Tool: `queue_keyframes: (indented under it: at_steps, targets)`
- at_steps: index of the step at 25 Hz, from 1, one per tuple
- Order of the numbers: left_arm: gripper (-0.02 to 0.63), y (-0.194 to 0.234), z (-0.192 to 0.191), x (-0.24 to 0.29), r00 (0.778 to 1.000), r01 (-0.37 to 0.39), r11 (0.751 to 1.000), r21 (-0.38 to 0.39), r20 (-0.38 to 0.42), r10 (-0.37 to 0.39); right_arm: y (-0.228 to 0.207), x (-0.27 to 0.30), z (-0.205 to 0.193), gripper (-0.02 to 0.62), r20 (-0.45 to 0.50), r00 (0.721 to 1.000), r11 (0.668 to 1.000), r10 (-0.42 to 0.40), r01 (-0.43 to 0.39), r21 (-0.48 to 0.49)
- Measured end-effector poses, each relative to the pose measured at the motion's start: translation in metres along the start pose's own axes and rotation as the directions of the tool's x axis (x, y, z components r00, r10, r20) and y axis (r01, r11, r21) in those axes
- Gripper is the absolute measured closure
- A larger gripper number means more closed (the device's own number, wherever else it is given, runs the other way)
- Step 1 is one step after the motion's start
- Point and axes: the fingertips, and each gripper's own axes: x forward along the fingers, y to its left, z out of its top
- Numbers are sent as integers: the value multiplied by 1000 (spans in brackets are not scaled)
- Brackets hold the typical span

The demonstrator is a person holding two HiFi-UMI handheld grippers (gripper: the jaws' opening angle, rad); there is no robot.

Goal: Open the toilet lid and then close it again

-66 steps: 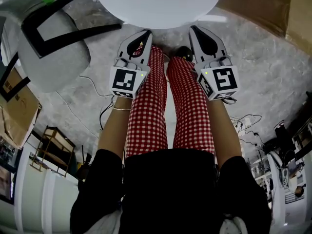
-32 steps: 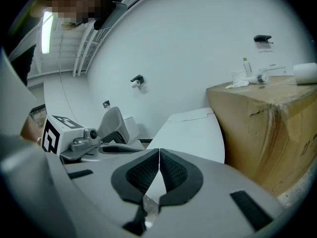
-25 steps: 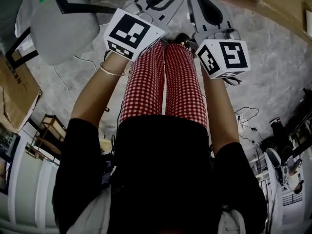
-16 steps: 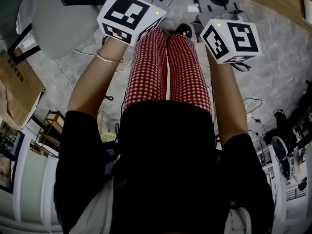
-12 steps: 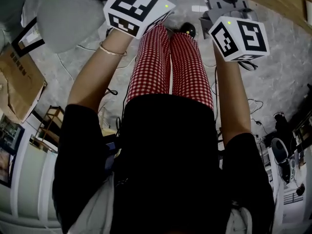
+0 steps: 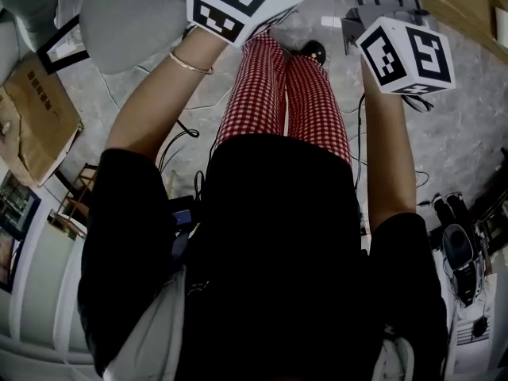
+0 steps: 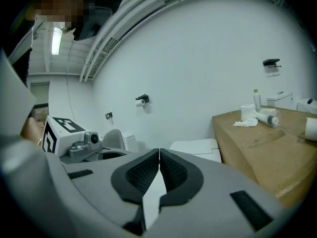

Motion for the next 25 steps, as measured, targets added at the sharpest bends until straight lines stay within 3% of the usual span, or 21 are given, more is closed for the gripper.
queue_keyframes:
  at_steps: [8, 25]
  targets:
    - [603, 2, 33, -4, 1000, 9, 998, 67, -7, -8, 5, 8, 40, 575, 50, 999, 1000, 7, -6, -27]
    - [603, 31, 93, -50, 997, -69, 996, 51, 27, 68, 21, -6, 99, 575, 111, 993, 999, 28, -24, -40]
